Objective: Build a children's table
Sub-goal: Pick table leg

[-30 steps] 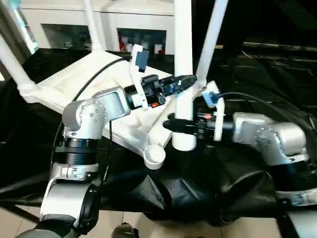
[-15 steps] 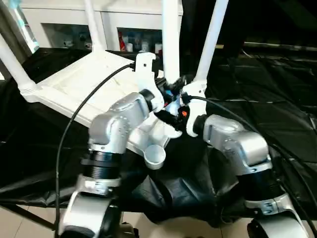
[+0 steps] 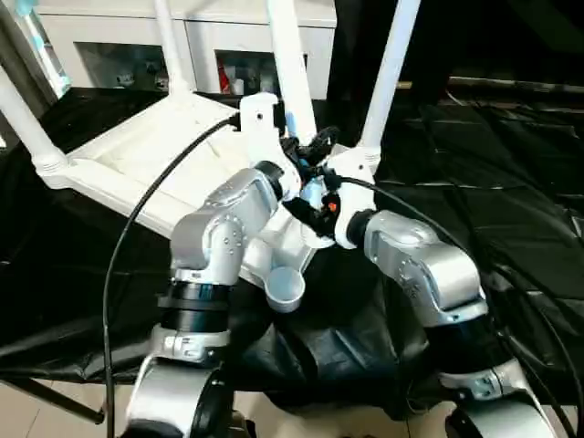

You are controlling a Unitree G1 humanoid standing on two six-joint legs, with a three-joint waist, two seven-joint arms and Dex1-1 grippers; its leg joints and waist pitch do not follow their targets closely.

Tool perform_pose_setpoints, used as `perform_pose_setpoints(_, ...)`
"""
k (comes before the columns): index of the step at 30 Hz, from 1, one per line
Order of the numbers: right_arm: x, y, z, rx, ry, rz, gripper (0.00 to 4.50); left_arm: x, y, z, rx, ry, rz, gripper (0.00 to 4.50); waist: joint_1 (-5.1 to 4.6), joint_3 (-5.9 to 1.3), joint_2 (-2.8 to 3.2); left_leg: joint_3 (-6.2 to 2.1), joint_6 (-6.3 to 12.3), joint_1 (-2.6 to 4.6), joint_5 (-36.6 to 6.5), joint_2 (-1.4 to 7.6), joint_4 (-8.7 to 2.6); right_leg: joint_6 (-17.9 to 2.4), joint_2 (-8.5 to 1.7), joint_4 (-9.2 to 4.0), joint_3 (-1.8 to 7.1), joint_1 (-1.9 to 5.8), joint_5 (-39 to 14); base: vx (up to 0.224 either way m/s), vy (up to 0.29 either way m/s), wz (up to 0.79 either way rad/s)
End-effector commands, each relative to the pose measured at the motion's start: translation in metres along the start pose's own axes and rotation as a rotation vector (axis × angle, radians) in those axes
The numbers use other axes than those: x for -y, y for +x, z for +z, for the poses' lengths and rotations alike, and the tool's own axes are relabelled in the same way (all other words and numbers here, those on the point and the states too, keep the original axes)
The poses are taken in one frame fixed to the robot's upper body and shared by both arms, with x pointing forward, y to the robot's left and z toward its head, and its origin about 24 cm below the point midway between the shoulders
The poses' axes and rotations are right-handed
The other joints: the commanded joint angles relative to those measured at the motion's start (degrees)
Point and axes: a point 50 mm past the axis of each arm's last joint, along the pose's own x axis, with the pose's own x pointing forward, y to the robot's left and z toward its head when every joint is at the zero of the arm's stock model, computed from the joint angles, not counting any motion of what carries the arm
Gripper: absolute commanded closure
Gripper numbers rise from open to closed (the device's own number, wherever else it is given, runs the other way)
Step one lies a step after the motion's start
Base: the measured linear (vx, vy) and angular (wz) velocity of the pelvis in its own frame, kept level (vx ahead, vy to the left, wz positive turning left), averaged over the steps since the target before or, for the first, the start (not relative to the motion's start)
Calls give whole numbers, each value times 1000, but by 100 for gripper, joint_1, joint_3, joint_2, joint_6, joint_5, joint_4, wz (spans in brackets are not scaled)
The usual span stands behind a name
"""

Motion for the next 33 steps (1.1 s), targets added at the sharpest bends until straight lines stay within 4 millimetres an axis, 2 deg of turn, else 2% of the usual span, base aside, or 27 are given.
perform_pose_setpoints(1,-6,-9,4,-5,39,158,163,0,-2,14,9,19,-81,258,1,-546,17,-101,-164,97,-1131,183,-439,-550,-340,-425,312,353,-1204,0,0,0)
perform_pose_setpoints(6,4,-23,7,-18,103,253,154,2,-6,18,-27,-28,-193,258,26,-541,-3,-93,-147,87,-1091,190,-422,-757,-368,-422,308,353,-1248,0,0,0)
perform_pose_setpoints(7,6,-24,7,-21,119,263,154,2,-7,18,-38,-33,-218,258,37,-553,-59,-91,-121,83,-971,187,-416,-789,-375,-391,307,375,-1220,0,0,0)
perform_pose_setpoints(9,12,-32,14,-20,194,340,154,10,-15,18,-87,-58,-377,258,62,-553,-24,-96,-104,82,-955,188,-415,-844,-386,-392,303,369,-1303,0,0,0)
perform_pose_setpoints(10,13,-33,15,-20,208,359,154,12,-17,19,-94,-65,-412,258,55,-557,-27,-87,-88,98,-965,188,-409,-922,-384,-390,303,355,-1296,0,0,0)
perform_pose_setpoints(13,15,-37,16,-26,214,387,154,17,-20,23,-90,-106,-483,258,65,-548,-37,-81,-136,83,-995,193,-406,-947,-391,-394,301,366,-1290,0,0,0)
perform_pose_setpoints(14,16,-39,17,-30,209,395,154,20,-21,25,-86,-130,-516,258,62,-544,-33,-83,-131,76,-987,198,-408,-936,-385,-394,303,361,-1297,0,0,0)
perform_pose_setpoints(16,17,-40,18,-36,218,412,187,23,-21,28,-80,-145,-552,258,66,-546,-47,-82,-132,77,-983,196,-405,-898,-386,-407,301,364,-1371,0,0,0)
perform_pose_setpoints(18,18,-41,18,-38,224,415,187,24,-21,28,-80,-144,-555,259,63,-541,-54,-81,-130,79,-971,197,-409,-841,-382,-425,302,361,-1472,0,0,0)
perform_pose_setpoints(19,18,-41,18,-45,228,419,206,23,-20,28,-80,-145,-555,259,65,-546,-52,-87,-141,80,-963,200,-415,-809,-379,-419,301,364,-1492,0,0,0)
perform_pose_setpoints(20,17,-42,16,-60,228,426,221,23,-20,28,-75,-148,-553,259,65,-542,-79,-81,-146,81,-937,196,-413,-783,-382,-421,304,363,-1508,0,0,0)
perform_pose_setpoints(21,17,-42,15,-72,230,433,230,23,-20,28,-75,-151,-557,259,69,-538,-73,-81,-154,77,-942,196,-416,-767,-387,-431,305,366,-1544,0,0,0)
perform_pose_setpoints(22,15,-43,13,-89,226,441,233,23,-20,29,-71,-156,-560,259,67,-542,-99,-78,-153,81,-917,197,-415,-739,-384,-432,306,365,-1554,0,0,0)
perform_pose_setpoints(25,14,-43,11,-105,223,447,244,22,-21,30,-65,-162,-562,259,74,-549,-88,-79,-150,75,-846,196,-408,-714,-383,-421,306,362,-1525,0,0,0)
perform_pose_setpoints(26,14,-43,11,-107,224,449,251,22,-21,30,-61,-162,-560,259,77,-551,-116,-76,-140,71,-791,197,-407,-717,-385,-414,307,365,-1488,0,0,0)
perform_pose_setpoints(28,14,-42,11,-103,229,447,255,21,-22,30,-54,-138,-546,259,77,-550,-104,-75,-140,71,-791,198,-407,-715,-384,-414,306,356,-1486,0,0,0)
perform_pose_setpoints(29,14,-42,11,-99,232,446,256,20,-21,29,-55,-114,-516,259,72,-546,-152,-71,-133,69,-799,198,-411,-699,-382,-424,305,359,-1510,0,0,0)
perform_pose_setpoints(30,14,-42,11,-97,233,447,257,18,-20,29,-53,-108,-492,259,81,-553,-148,-75,-139,69,-767,198,-411,-690,-390,-406,304,366,-1514,0,0,0)
perform_pose_setpoints(32,14,-41,12,-96,235,447,257,16,-19,29,-45,-150,-468,203,77,-550,-159,-72,-152,63,-767,200,-408,-668,-387,-413,305,363,-1491,0,0,0)
perform_pose_setpoints(33,14,-41,12,-95,236,447,257,16,-19,29,-44,-170,-475,203,78,-551,-171,-69,-153,63,-762,200,-409,-669,-388,-409,305,366,-1488,0,0,0)
